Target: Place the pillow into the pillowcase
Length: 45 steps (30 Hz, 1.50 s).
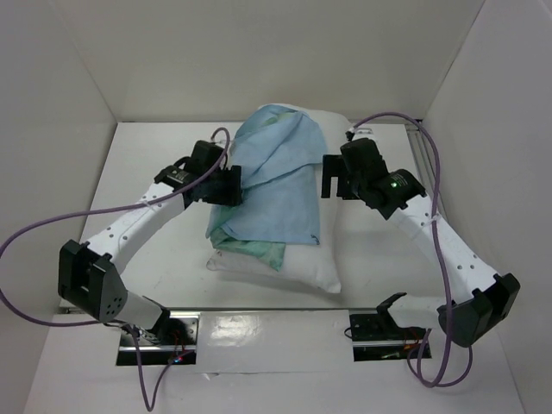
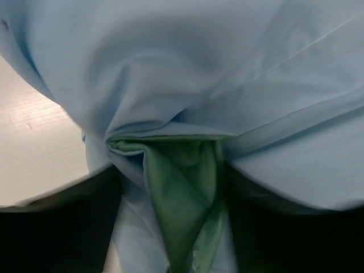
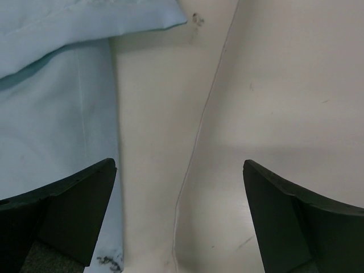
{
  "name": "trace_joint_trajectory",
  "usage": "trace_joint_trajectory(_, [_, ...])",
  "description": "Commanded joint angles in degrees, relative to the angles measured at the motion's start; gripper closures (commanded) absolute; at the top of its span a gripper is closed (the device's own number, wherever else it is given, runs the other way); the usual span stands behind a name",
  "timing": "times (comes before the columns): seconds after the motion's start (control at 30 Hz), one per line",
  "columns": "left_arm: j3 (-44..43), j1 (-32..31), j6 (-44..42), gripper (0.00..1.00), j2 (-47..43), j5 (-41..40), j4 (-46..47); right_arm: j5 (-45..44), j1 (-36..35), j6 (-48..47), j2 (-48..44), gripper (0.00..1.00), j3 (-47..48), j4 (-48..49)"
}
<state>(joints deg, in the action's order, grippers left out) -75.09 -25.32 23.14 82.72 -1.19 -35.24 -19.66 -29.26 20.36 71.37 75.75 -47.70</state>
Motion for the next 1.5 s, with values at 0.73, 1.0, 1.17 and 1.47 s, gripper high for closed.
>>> trace_joint_trajectory(0.73, [-58.76, 20.83, 5.87, 1.0, -1.51, -25.35, -6.42, 6.13, -21.8, 0.73, 3.24, 0.0, -0.95, -1.52])
trace_joint_trajectory(1.0, [-58.53, 21.98, 2.53, 1.0, -1.51, -26.45, -6.94, 3.67, -21.81, 2.66, 1.68, 0.0, -1.03, -4.86])
trace_joint_trajectory(1.17, [-46.84, 21.98, 5.07, 1.0, -3.61, -12.88, -8.44, 8.65, -21.81, 3.19, 1.21, 0.04, -2.36, 1.37])
trace_joint_trajectory(1.47, [-46.54, 22.51, 3.58, 1.0, -3.09, -11.99, -10.55, 16.4, -24.27, -4.08, 22.12, 1.0, 15.36, 14.82])
